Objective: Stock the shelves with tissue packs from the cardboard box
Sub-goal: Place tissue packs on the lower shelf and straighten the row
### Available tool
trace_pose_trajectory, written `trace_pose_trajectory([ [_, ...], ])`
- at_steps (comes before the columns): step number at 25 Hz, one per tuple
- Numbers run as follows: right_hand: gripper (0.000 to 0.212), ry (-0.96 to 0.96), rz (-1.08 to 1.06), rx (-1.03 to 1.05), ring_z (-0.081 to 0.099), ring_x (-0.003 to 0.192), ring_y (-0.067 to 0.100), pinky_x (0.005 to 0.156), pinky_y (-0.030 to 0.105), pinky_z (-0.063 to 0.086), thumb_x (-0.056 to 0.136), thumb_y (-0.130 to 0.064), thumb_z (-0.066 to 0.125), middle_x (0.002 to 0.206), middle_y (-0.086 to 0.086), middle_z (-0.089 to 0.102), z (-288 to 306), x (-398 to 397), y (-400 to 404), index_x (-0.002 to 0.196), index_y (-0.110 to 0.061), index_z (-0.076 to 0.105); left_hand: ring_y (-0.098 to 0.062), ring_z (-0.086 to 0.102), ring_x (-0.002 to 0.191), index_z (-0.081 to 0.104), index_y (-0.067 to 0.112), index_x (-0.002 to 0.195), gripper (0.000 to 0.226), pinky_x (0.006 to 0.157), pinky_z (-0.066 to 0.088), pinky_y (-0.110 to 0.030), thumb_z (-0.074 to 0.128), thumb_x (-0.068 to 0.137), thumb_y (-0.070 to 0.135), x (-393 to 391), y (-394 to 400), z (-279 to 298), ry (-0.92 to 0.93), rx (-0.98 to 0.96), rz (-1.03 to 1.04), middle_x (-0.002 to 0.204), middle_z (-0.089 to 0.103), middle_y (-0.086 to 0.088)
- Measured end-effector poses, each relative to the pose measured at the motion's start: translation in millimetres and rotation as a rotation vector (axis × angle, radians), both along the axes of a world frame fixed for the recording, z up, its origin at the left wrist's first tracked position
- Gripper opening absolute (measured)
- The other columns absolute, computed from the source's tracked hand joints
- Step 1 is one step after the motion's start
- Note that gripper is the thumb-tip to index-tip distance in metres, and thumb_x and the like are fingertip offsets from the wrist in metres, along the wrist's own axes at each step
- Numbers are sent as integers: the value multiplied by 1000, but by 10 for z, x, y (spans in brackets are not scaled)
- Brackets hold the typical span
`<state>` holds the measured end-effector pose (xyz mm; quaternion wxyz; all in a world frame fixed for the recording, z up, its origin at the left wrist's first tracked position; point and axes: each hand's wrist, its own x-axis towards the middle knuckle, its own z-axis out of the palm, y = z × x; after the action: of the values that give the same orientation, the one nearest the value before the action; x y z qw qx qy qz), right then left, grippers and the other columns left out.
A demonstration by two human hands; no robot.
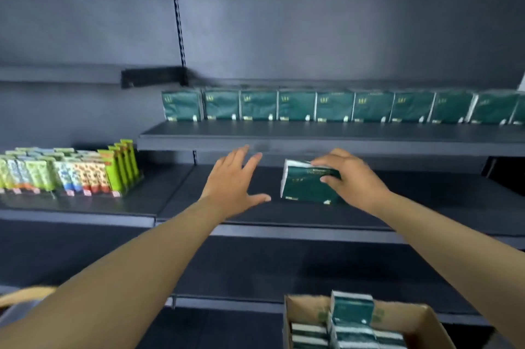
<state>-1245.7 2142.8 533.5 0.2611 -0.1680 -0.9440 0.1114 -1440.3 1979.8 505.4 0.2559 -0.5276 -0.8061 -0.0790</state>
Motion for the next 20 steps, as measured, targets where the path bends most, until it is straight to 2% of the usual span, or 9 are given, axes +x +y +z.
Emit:
trace_pose_trajectory([
  [5, 34, 106, -21, 79, 52, 107, 19, 94, 24, 38, 90, -12, 60, 109, -3, 53, 765, -550, -307, 122, -23, 58, -25, 14, 142, 16, 21, 150, 94, 113, 17, -38, 52, 79, 71, -549, -169, 763, 51, 150, -9, 155, 15, -10],
  [7, 34, 108, -22, 146, 49, 110, 18, 92, 22, 34, 91, -13, 58, 113, -3, 53, 1011, -807, -357, 123, -22, 57, -26, 15, 142, 16, 22, 150, 95, 113, 17, -39, 54, 78, 70, -824, -154, 943, 76, 155, 29, 155, 15, -10],
  [9, 34, 98, -29, 219, 48, 109, 17, 93, 25, 36, 92, -15, 57, 113, -2, 51, 1176, -1109, -329, 125, -22, 55, -25, 13, 143, 14, 24, 150, 96, 115, 16, -40, 56, 76, 70, -1162, -83, 1084, 86, 143, 63, 154, 15, -9],
  [11, 33, 74, -19, 257, 47, 110, 18, 96, 29, 38, 92, -15, 56, 113, -1, 51, 1225, -1454, -231, 124, -22, 54, -25, 12, 143, 11, 26, 150, 100, 116, 15, -39, 58, 75, 71, -1508, 28, 1149, 55, 120, 103, 154, 15, -9],
  [14, 33, 74, -4, 236, 48, 109, 18, 95, 28, 38, 93, -15, 56, 113, -1, 50, 1149, -2069, 5, 124, -23, 54, -26, 12, 143, 8, 27, 151, 104, 116, 14, -39, 57, 73, 73, -2017, 247, 1071, 7, 95, 143, 155, 14, -10],
  [17, 32, 96, 24, 173, 47, 110, 17, 95, 29, 38, 93, -16, 56, 115, -2, 49, 1044, -2744, 227, 124, -23, 54, -26, 10, 144, 4, 26, 151, 102, 117, 11, -39, 44, 74, 80, -2493, 436, 973, 18, 71, 179, 156, 12, -10],
  [20, 36, 72, 29, 193, 40, 120, 18, 102, 35, 35, 94, -18, 52, 124, -2, 45, 900, -3329, 388, 130, -23, 48, -25, 7, 145, 2, 25, 151, 106, 117, 9, -38, 39, 71, 84, -2899, 597, 974, 50, 65, 210, 157, 10, -9],
])
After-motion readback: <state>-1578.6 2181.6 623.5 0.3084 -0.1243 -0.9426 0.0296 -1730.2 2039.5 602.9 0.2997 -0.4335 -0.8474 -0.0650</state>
